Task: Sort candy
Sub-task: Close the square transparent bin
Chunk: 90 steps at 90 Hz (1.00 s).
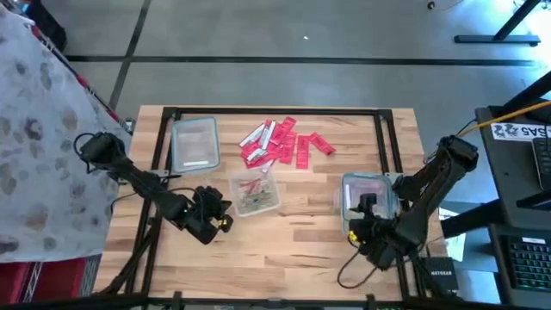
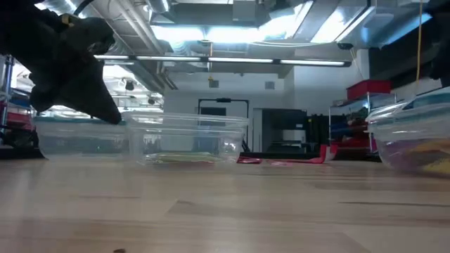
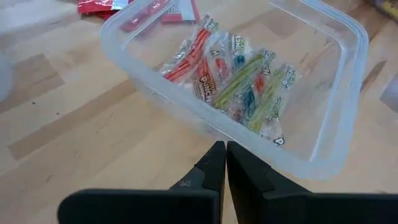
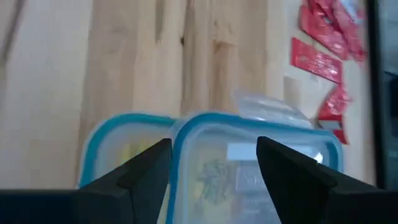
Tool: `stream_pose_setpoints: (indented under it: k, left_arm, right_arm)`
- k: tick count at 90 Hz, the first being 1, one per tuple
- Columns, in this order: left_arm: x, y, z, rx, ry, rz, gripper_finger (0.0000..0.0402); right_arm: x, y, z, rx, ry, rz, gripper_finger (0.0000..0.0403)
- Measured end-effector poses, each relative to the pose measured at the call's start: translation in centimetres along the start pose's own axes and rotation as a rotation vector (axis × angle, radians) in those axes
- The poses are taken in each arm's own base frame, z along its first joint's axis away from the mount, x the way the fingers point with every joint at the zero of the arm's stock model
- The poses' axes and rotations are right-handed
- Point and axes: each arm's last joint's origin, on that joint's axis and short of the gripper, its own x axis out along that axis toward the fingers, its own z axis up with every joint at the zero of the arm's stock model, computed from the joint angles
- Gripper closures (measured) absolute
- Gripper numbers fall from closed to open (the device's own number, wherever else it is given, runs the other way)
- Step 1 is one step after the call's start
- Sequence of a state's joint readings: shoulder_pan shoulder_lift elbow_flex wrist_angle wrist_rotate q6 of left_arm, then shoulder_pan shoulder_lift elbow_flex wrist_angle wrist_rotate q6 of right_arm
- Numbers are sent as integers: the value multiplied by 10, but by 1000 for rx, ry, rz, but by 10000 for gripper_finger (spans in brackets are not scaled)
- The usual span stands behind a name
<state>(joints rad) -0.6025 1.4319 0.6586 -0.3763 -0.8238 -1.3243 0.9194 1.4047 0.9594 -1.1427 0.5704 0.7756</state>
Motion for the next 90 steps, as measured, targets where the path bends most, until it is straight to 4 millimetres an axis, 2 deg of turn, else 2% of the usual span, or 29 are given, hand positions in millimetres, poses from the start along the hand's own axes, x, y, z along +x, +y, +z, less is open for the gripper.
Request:
stream_pose_setpoints:
  k: [13,24,41,51,67,78,90]
  left_arm:
    - [0,0,0,0,-6,1,402]
    - [0,0,0,0,-7,2,402]
    - [0,0,0,0,-10,3,402]
    - [0,0,0,0,-10,3,402]
    - [0,0,0,-2,-11,2,402]
    - [0,0,0,-4,-11,2,402]
    - [0,0,0,-5,-11,0,402]
  right_arm:
    - [8,-15,-1,41,35,129,210]
    - [21,-20,-3,65,39,219,227]
    - [33,-22,-3,89,35,230,247]
    - [33,-22,-4,87,41,236,285]
    - [32,-21,-3,89,47,261,383]
    - [30,-22,-2,82,54,258,385]
    - [19,-25,6,43,58,252,396]
